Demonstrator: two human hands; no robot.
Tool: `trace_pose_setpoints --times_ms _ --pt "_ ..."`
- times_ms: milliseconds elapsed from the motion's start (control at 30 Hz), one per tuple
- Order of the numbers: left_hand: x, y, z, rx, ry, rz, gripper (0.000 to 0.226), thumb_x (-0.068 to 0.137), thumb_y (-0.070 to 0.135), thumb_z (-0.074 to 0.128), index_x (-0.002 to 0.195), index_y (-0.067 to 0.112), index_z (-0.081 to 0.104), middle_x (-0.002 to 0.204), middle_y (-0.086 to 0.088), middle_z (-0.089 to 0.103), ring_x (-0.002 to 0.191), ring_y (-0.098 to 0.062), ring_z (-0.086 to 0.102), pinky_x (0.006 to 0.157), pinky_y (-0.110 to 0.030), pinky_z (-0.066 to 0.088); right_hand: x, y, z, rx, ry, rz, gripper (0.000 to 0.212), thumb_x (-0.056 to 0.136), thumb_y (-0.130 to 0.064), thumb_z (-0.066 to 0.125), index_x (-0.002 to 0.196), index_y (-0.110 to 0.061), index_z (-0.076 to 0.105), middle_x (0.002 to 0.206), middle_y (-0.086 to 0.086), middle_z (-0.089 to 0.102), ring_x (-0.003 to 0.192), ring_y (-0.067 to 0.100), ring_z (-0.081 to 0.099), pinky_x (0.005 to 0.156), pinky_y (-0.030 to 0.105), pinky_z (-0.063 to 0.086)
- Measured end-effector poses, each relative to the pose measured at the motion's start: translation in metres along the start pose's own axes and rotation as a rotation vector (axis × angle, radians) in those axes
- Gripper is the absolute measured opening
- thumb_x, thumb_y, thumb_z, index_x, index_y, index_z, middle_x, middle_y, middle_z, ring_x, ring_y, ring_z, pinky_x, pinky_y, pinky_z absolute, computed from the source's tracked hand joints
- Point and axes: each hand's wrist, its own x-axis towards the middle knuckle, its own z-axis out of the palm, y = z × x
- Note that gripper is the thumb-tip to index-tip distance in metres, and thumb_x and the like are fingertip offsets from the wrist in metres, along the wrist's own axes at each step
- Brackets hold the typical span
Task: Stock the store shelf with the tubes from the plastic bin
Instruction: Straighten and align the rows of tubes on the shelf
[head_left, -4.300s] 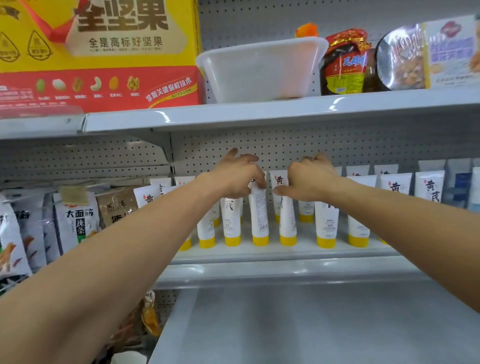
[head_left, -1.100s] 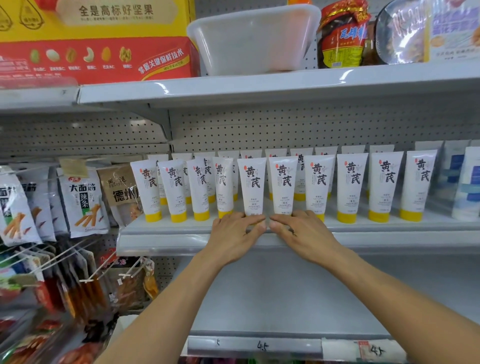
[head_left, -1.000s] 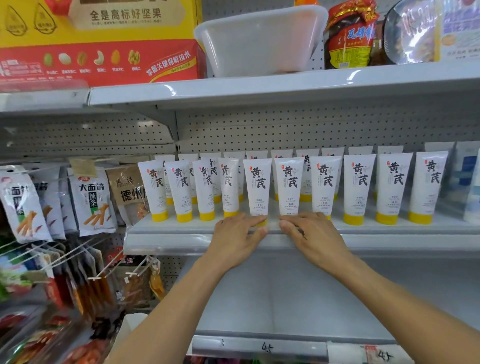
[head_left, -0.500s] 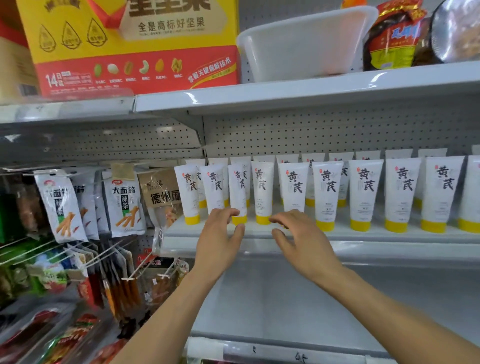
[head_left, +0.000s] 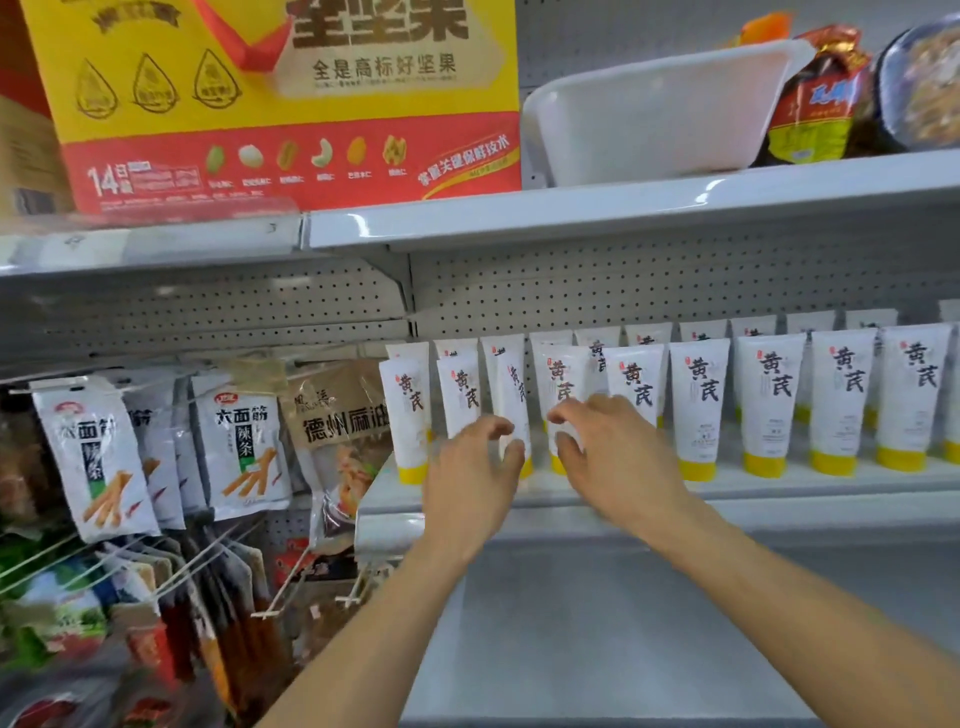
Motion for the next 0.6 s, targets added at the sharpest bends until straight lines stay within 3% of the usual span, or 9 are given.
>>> trace_pose_setpoints --times_ms 133,267,600 --pt "-0.012 -0.012 0.014 0.151 -0.064 0.105 0.032 0.091 0.026 0.056 0.122 0.024 0.059 0.118 -0.001 0.063 0.105 -0.021 0.058 0.091 -0.035 0.045 -0.02 0.01 0.034 -0.058 -0.16 0.084 0.041 0.094 -0.028 0.044 0.135 -0.028 0.046 0.121 0.01 0.056 0.111 0.03 0.047 0.085 0.036 0.043" --pt "-0.007 -0.012 0.02 0.237 -0.146 0.139 0.045 0.089 0.023 0.053 0.134 0.026 0.052 0.131 -0.003 0.057 0.115 -0.027 0.052 0.1 -0.035 0.04 -0.014 0.014 0.05 -0.061 -0.211 0.108 0.049 0.092 -0.023 0.044 0.141 -0.027 0.04 0.123 0.012 0.059 0.113 0.033 0.048 0.093 0.035 0.036" --pt "0.015 -0.008 0.02 0.292 -0.282 0.031 0.051 0.094 0.03 0.048 0.142 0.042 0.036 0.135 -0.001 0.041 0.123 -0.022 0.049 0.09 -0.035 0.047 0.005 0.006 0.048 0.096 -0.302 0.195 0.056 0.092 -0.02 0.047 0.146 -0.033 0.036 0.142 0.014 0.044 0.128 0.034 0.041 0.104 0.033 0.034"
